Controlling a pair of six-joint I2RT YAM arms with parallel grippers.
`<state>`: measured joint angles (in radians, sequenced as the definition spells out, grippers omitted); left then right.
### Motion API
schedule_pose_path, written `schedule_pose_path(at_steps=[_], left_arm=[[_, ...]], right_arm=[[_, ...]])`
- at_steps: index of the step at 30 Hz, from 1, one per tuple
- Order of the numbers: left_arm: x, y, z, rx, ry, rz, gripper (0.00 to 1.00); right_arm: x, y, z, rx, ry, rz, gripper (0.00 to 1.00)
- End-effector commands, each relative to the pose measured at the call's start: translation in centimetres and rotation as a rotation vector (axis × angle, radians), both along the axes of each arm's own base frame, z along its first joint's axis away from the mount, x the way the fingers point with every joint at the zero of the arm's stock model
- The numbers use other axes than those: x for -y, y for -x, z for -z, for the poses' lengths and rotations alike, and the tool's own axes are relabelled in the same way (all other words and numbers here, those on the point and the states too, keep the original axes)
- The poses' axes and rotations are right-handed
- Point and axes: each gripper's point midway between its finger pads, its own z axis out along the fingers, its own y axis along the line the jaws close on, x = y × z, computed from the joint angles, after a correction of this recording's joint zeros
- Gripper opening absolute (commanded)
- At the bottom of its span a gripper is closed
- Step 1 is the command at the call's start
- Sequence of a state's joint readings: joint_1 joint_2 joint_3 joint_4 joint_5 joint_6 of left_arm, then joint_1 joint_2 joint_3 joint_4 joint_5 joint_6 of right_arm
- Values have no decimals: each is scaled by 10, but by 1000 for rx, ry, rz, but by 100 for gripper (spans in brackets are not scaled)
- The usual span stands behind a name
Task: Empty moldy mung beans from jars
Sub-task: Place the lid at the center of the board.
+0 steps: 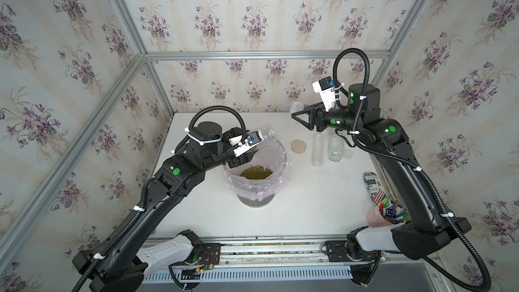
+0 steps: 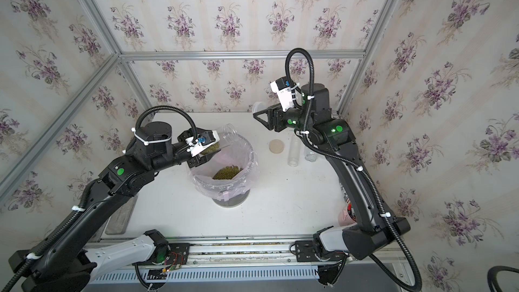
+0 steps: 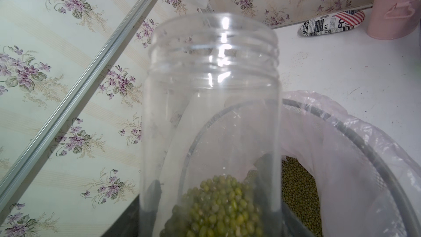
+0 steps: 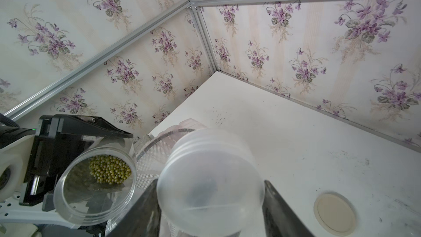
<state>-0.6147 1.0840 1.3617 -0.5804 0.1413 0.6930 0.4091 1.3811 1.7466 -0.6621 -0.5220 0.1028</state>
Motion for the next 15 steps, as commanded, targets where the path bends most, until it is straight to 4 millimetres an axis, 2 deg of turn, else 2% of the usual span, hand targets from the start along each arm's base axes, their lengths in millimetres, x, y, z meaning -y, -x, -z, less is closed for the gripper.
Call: schedule_pose_path(at_steps=[1,8,15], left_arm=[[0,-6,-13,51,31,-18,0],[1,-7,-11,51,35,-18,0],[-2,-10,-12,59,33,-38,0]], right_arm=[[7,-3,3,-18,14,51,48],[21,-10,7,-10,49,131,48],[45,-30,36,-128,84,229,48]])
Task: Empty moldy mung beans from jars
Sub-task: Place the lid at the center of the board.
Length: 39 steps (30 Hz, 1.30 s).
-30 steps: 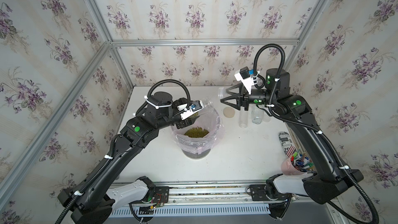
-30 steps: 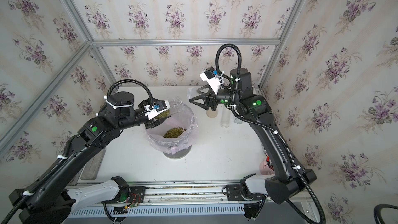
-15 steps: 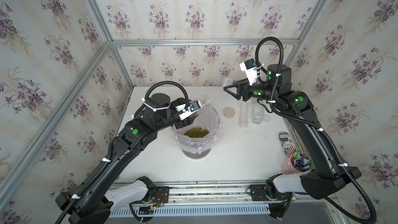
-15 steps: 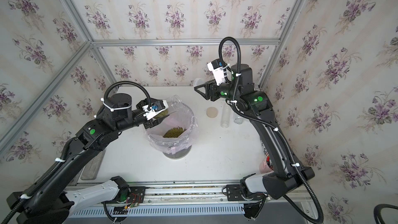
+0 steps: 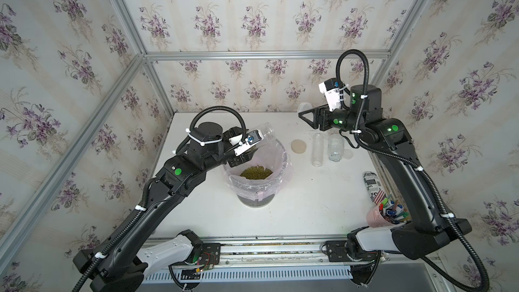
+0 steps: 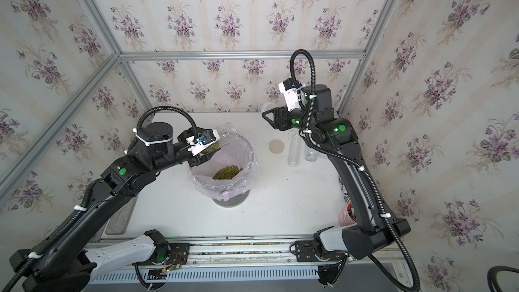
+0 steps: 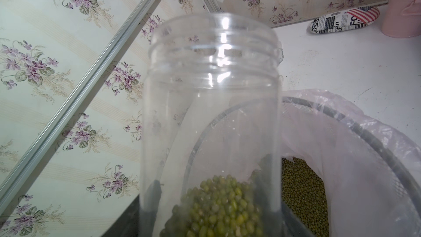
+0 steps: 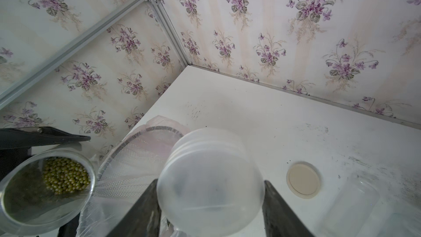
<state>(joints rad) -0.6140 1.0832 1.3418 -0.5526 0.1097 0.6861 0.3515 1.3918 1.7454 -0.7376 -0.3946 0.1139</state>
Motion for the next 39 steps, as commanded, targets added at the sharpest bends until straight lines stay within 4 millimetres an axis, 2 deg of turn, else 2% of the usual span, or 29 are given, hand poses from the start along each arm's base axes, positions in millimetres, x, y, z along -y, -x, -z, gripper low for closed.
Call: schedule_pose_path(at_steps=[1,7,21,26,33,39], left_arm=[[1,-4,-14,48,32,-3,0],[0,-4,-15,54,38,-12,0],[-3,-3,-17,68,52,-22,0],[-4,-4,-20,73,60,-29,0],[-3,-5,-20,75,63,-32,0],[-4,-4,-23,83,65,-32,0]], right_arm=[[14,-8,17,-76,5,68,48],[27,-13,23,-104,-22,96,48],[35,-14,28,-115,-45,110,48],[46,-21,49,-176,-32,159,48],[52,-20,77,-253,14,187,48],[61,-23,109,-325,75,235,48]])
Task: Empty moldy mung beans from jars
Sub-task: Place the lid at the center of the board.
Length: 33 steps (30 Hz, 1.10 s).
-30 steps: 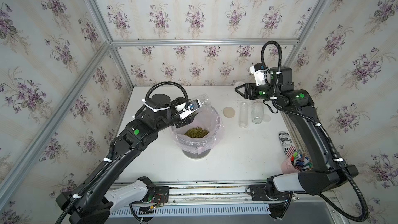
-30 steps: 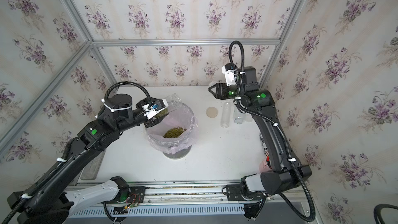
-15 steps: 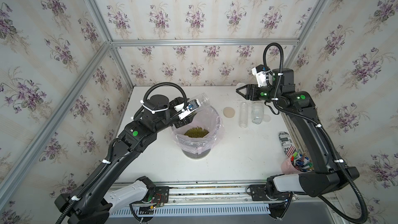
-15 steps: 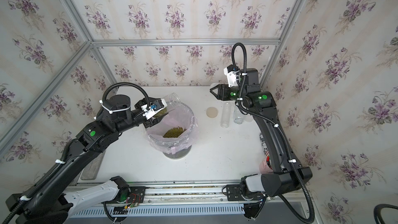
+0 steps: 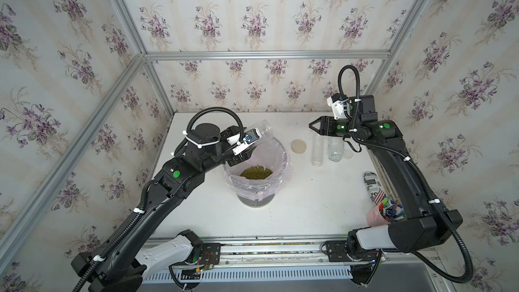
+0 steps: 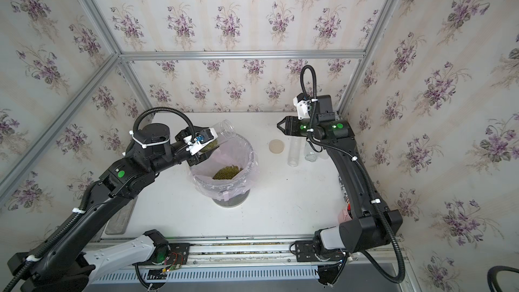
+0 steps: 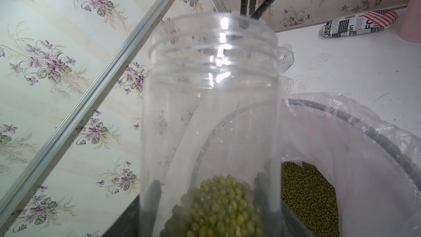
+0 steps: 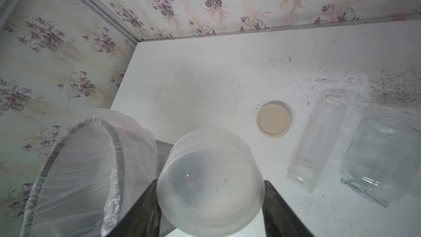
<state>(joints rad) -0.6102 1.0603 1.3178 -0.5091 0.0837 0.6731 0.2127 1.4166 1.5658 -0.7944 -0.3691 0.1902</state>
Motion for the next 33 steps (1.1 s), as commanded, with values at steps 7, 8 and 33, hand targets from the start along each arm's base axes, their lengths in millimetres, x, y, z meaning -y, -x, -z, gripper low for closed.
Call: schedule_pose_path(at_steps=[7,8,33], left_arm=[[0,1,-14,48,42,0,0],[0,0,-13,44,42,-1,0],[2,5,-8,39,62,20,0]], right_arm=[[8,-3,54,-123,69,50,48],[7,-4,61,-136,74,51,48],[-25,-15,201,-390,318,40,45]])
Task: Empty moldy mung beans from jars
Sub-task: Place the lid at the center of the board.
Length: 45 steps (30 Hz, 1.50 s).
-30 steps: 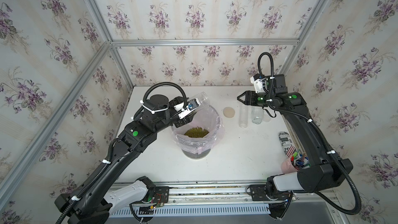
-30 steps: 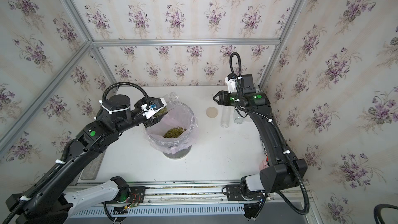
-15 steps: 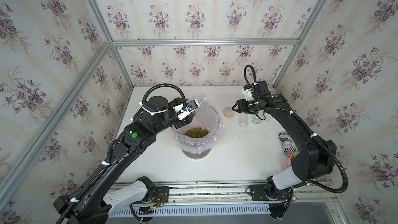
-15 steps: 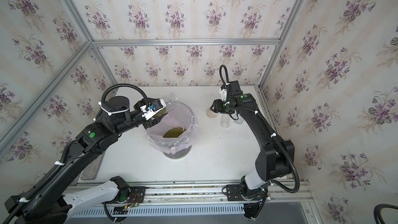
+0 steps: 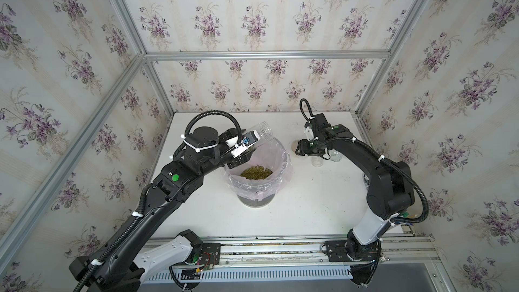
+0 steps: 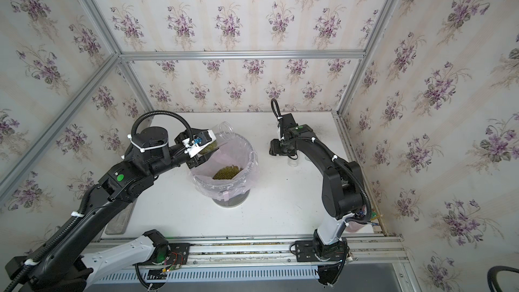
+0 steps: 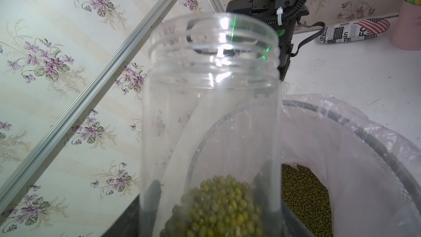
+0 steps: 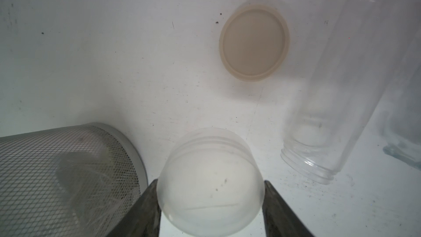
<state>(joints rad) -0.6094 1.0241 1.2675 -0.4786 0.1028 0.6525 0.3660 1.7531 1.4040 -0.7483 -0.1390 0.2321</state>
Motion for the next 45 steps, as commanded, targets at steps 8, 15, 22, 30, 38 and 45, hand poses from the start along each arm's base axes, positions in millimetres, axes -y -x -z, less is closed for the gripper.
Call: schedule_pose_path(at_steps=[8,15,22,30,38,45], left_arm=[[3,-2,-10,48,30,6,0],[2,-1,-10,48,33,7,0],[2,-1,-9,48,35,6,0],[2,-2,-9,53,34,5,0],[1,-1,-8,58,33,0,0],[1,-1,-8,60,33,0,0]], right_arm=[[2,-8,37,-36,97,13,44],[8,-13,54,-65,168,18,43],[13,-22,69,-81,228,28,43],[12,-28,81,-99,252,18,42],[11,-28,92,-123,266,4,42],[11,-30,99,-134,274,-1,50]])
